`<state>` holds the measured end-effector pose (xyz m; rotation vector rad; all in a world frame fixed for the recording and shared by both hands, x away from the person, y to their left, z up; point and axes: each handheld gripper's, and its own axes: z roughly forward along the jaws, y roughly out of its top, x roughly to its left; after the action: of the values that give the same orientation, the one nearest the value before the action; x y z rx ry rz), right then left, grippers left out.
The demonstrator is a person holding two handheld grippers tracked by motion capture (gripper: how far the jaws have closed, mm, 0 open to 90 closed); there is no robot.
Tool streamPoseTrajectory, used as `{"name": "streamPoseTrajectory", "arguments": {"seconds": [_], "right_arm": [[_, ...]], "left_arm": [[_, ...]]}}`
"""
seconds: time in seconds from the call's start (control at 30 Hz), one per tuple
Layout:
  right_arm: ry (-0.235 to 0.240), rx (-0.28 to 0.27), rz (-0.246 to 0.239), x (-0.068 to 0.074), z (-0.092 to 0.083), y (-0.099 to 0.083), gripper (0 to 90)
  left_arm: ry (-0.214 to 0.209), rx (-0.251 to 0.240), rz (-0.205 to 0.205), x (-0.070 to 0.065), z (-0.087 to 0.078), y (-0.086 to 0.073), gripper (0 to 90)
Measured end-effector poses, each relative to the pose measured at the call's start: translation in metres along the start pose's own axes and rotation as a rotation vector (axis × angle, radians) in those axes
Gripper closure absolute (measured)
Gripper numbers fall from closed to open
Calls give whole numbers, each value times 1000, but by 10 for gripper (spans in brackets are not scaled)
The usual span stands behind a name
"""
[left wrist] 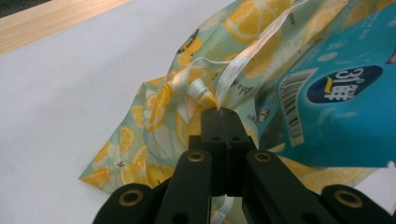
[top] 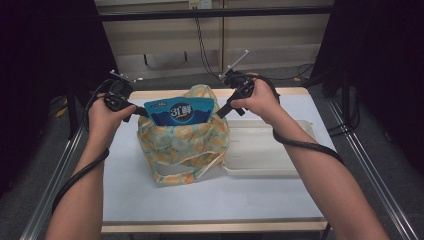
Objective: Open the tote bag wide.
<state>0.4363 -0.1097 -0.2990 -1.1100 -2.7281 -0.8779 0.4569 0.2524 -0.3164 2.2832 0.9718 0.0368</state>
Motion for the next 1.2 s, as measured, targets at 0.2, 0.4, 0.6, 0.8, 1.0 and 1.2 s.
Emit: {"name": "streamPoseTrajectory", "arguments": {"seconds": [0.2, 0.4, 0.6, 0.8, 1.0, 1.2], "right_arm": [[5, -12, 13, -8, 9, 6, 881], [1, -34, 53, -22, 17, 11, 900], [-8, -33, 76, -31, 28, 14, 900], [-25, -33, 92, -36, 40, 13, 900], [-40, -11, 94, -40, 52, 10, 900], [-31, -1, 81, -38, 56, 8, 900]], "left_arm": [[11, -19, -42, 8, 3, -2, 900], [10, -5, -43, 20, 7, -5, 900], [15, -4, -74, 32, 11, -9, 900], [31, -21, -102, 38, 13, -12, 900], [36, -28, -100, 42, 17, -14, 900], [45, -67, -101, 34, 10, -12, 753]]}}
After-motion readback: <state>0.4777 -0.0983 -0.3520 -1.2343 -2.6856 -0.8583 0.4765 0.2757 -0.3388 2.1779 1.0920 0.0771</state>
